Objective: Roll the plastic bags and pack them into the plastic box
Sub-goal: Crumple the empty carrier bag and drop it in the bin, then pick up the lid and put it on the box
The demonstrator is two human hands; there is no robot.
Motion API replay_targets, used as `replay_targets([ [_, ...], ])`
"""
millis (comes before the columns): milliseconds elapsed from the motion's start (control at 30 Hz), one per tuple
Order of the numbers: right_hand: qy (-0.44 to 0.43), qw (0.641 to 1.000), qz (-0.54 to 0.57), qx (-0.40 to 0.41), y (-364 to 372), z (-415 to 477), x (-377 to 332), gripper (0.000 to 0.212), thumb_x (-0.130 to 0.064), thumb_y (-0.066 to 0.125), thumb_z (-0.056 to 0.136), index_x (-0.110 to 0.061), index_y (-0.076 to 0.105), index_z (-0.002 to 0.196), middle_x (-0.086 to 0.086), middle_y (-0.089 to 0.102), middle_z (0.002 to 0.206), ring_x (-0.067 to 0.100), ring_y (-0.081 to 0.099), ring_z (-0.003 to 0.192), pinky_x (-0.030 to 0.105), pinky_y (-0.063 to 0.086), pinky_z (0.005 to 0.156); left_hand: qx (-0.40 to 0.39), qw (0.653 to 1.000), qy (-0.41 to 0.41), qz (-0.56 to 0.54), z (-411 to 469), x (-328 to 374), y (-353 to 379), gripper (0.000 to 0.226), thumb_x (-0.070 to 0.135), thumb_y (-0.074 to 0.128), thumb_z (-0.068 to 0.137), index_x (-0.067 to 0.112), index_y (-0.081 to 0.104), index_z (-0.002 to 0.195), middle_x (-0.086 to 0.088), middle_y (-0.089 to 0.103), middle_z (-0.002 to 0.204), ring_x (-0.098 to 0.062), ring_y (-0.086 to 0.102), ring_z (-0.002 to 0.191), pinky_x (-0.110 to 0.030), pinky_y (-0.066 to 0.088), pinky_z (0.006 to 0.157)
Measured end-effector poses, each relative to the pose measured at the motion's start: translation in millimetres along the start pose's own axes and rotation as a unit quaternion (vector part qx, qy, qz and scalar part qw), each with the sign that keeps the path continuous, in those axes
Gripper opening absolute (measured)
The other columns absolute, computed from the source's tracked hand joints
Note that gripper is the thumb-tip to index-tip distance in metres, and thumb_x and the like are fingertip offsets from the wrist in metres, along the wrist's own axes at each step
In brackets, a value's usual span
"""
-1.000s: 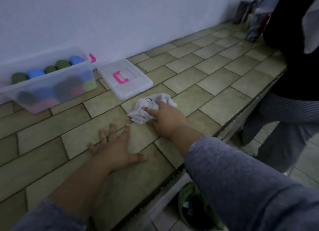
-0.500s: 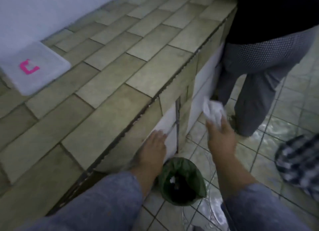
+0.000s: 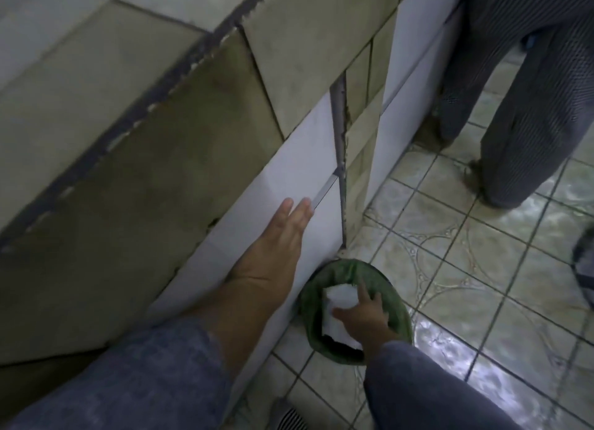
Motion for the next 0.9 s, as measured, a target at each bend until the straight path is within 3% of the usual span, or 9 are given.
replay_targets([
  [233, -0.176, 0.977, -0.103, -0.069, 15.7, -5.8, 7.9, 0.040, -0.051, 0.050, 0.089, -0.033, 0.057, 0.124, 0.008, 0.058, 0.128, 0.028, 0.053, 0.119, 0.036, 0.034, 0.110, 0.007, 1.000, -0.007, 0.028, -0.3, -1.2, -1.4, 0.066, 0.037, 0.016, 0.101, -0.007, -0.006, 0.144, -0.027, -0.014, 0.154, -0.048, -0.016, 0.139, -0.068, -0.023, 0.091],
  [300, -0.218, 0.971, -0.076, -0.060, 7.2, -16.3, 0.9, 0.037, -0.037, 0.048, 0.093, -0.043, 0.046, 0.129, -0.002, 0.058, 0.127, 0.020, 0.053, 0.118, 0.030, 0.035, 0.108, -0.004, 1.000, -0.004, 0.019, -0.5, -1.8, -1.3, 0.066, 0.038, 0.017, 0.101, -0.006, -0.003, 0.145, -0.027, -0.013, 0.154, -0.048, -0.016, 0.139, -0.068, -0.023, 0.092],
  [367, -0.187, 0.980, -0.065, -0.038, -11.4, -25.1, -5.1, 0.043, -0.031, 0.053, 0.089, -0.039, 0.049, 0.131, -0.006, 0.058, 0.119, 0.014, 0.056, 0.106, 0.019, 0.037, 0.095, -0.015, 1.000, 0.007, 0.006, -3.7, -2.1, -2.4, 0.064, 0.039, 0.017, 0.101, -0.003, 0.000, 0.147, -0.026, -0.011, 0.155, -0.047, -0.015, 0.140, -0.069, -0.023, 0.091],
  [433, -0.104, 0.994, -0.035, -0.003, -36.7, -34.0, -16.3, 0.036, -0.027, 0.056, 0.085, -0.022, 0.060, 0.121, 0.003, 0.064, 0.111, 0.022, 0.060, 0.099, 0.025, 0.043, 0.081, -0.034, 0.998, 0.029, -0.035, -8.9, -5.6, -6.5, 0.063, 0.039, 0.017, 0.101, 0.000, 0.004, 0.148, -0.024, -0.008, 0.156, -0.045, -0.012, 0.142, -0.068, -0.023, 0.095],
  [533, -0.099, 0.982, 0.096, 0.130, -105.4, -71.0, -63.4, 0.033, -0.023, 0.056, 0.088, -0.016, 0.058, 0.120, 0.010, 0.064, 0.116, 0.029, 0.059, 0.107, 0.031, 0.045, 0.088, -0.052, 0.981, 0.029, -0.184, -20.1, -35.7, -38.3, 0.055, 0.032, 0.020, 0.101, 0.007, 0.016, 0.149, -0.020, 0.001, 0.158, -0.038, -0.001, 0.144, -0.056, -0.013, 0.112],
  [633, -0.157, 0.898, 0.279, 0.302, -192.1, -135.8, -130.0, 0.026, -0.019, 0.057, 0.085, -0.017, 0.063, 0.110, 0.006, 0.066, 0.100, 0.028, 0.062, 0.098, 0.024, 0.041, 0.078, 0.131, 0.934, -0.025, -0.331, -42.1, -104.7, -101.8, 0.052, 0.016, 0.017, 0.089, 0.009, 0.048, 0.130, -0.018, 0.039, 0.141, -0.034, 0.032, 0.131, -0.046, 0.016, 0.112],
  [767, -0.332, 0.716, 0.418, 0.449, -286.5, -259.4, -240.8, 0.022, -0.017, 0.054, 0.075, -0.016, 0.066, 0.094, 0.004, 0.061, 0.085, 0.008, 0.051, 0.072, 0.007, 0.036, 0.063, 0.395, 0.812, -0.197, -0.382, -117.3, -235.0, -124.1, 0.027, 0.024, 0.043, 0.077, 0.014, 0.063, 0.090, -0.010, 0.063, 0.098, -0.031, 0.058, 0.088, -0.040, 0.037, 0.077],
  [833, -0.433, 0.687, 0.388, 0.436, -287.5, -316.0, -302.0, 0.026, -0.021, 0.051, 0.071, -0.020, 0.064, 0.093, 0.002, 0.061, 0.086, 0.011, 0.053, 0.073, 0.016, 0.041, 0.068, 0.346, 0.786, -0.320, -0.400, -162.8, -282.8, -79.4, 0.031, 0.030, 0.051, 0.073, 0.016, 0.064, 0.097, -0.007, 0.062, 0.105, -0.030, 0.058, 0.092, -0.039, 0.036, 0.079],
  [900, -0.512, 0.713, 0.276, 0.391, -251.9, -358.4, -362.8, 0.028, -0.020, 0.053, 0.071, -0.018, 0.065, 0.097, 0.006, 0.063, 0.094, 0.018, 0.058, 0.080, 0.026, 0.045, 0.074, 0.238, 0.760, -0.419, -0.435, -209.6, -302.0, -15.9, 0.036, 0.032, 0.058, 0.074, 0.019, 0.063, 0.107, -0.006, 0.060, 0.113, -0.030, 0.056, 0.100, -0.039, 0.036, 0.082],
])
Point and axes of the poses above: each hand's wrist, its own z-axis towards the middle knuckle, its own y-axis out of the palm, x = y × z, the point moved 4 cm from there along z, towards the middle knuckle
